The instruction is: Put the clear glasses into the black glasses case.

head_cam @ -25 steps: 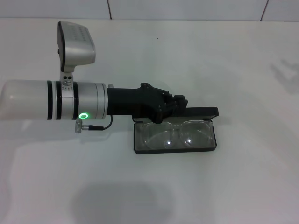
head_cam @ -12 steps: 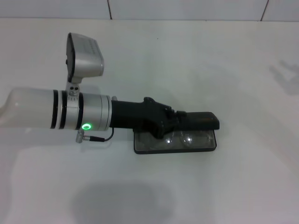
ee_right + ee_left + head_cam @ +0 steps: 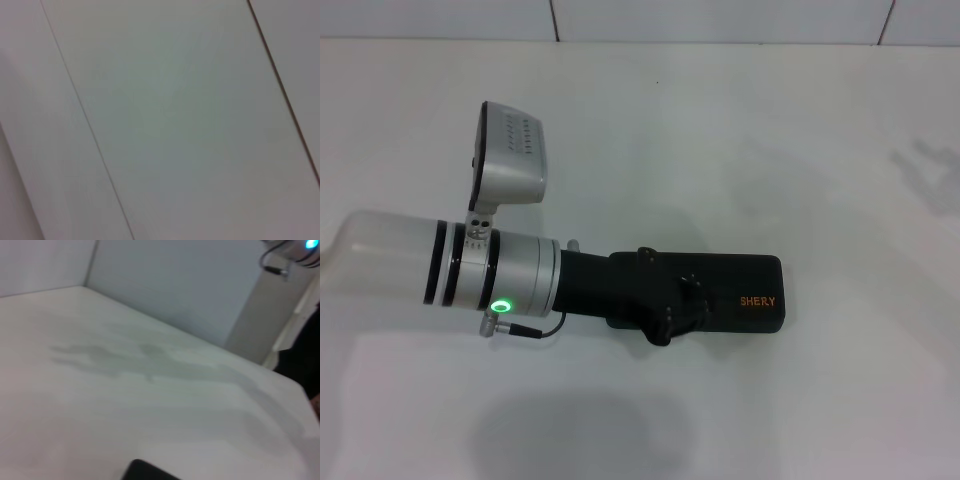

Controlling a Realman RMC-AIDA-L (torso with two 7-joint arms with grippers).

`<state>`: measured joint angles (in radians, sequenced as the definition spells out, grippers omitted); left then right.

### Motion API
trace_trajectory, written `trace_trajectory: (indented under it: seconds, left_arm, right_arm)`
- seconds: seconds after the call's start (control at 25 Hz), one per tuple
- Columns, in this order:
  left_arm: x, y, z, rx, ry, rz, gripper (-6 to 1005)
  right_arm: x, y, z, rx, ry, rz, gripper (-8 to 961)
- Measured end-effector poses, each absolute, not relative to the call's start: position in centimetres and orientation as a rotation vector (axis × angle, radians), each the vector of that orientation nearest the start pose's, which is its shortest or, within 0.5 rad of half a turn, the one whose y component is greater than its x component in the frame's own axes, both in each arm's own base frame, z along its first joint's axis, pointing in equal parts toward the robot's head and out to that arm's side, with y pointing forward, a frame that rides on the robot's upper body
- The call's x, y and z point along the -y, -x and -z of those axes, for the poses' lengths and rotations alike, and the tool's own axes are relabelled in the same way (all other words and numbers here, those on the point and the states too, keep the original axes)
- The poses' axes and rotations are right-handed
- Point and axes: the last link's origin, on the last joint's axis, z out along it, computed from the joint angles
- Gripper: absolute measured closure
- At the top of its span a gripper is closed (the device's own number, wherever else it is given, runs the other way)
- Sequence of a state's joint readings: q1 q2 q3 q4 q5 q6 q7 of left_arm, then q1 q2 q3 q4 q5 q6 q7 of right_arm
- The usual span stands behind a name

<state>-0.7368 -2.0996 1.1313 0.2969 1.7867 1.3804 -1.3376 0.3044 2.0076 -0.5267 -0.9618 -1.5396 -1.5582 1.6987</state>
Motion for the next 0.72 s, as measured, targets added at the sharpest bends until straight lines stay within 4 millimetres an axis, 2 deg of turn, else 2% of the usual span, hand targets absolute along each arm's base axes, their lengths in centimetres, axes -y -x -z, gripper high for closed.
trace_trajectory:
  seconds: [0.2,0.28,0.4,0.56,0.6,0.64,0.68,0.72]
  left_arm:
    - [-30.8,20.0,9.2,0.572,3.126,0.756,883]
    - [-30.3,19.2,8.4,0.521,3.158,0.86,875]
    - [-29.8,18.0,6.6,0.462,3.185,1.011,863]
    - [-28.7,17.8,3.0,0.31,3.135,1.195,848]
    - [-28.3,18.0,2.3,0.258,3.114,1.219,844]
    - [-28.0,18.2,1.6,0.202,3.092,1.234,840]
    - [-27.8,18.6,0.8,0.168,3.06,1.234,836]
    - [-27.6,18.9,0.3,0.163,3.042,1.232,832]
  right_arm:
    - [-31.0,-29.1,-15.4,-0.726,2.108,-1.092,492]
    - [-30.6,-28.9,-15.1,-0.71,2.165,-1.07,489]
    - [-30.0,-28.1,-13.9,-0.665,2.339,-1.018,485]
    - [-29.7,-26.4,-11.7,-0.632,2.536,-1.019,479]
    - [-29.5,-25.9,-10.5,-0.622,2.597,-1.033,478]
    - [-29.5,-25.9,-10.5,-0.622,2.597,-1.033,477]
    - [-29.2,-25.1,-8.8,-0.59,2.686,-1.032,475]
    - [-29.1,-24.7,-8.0,-0.577,2.729,-1.023,474]
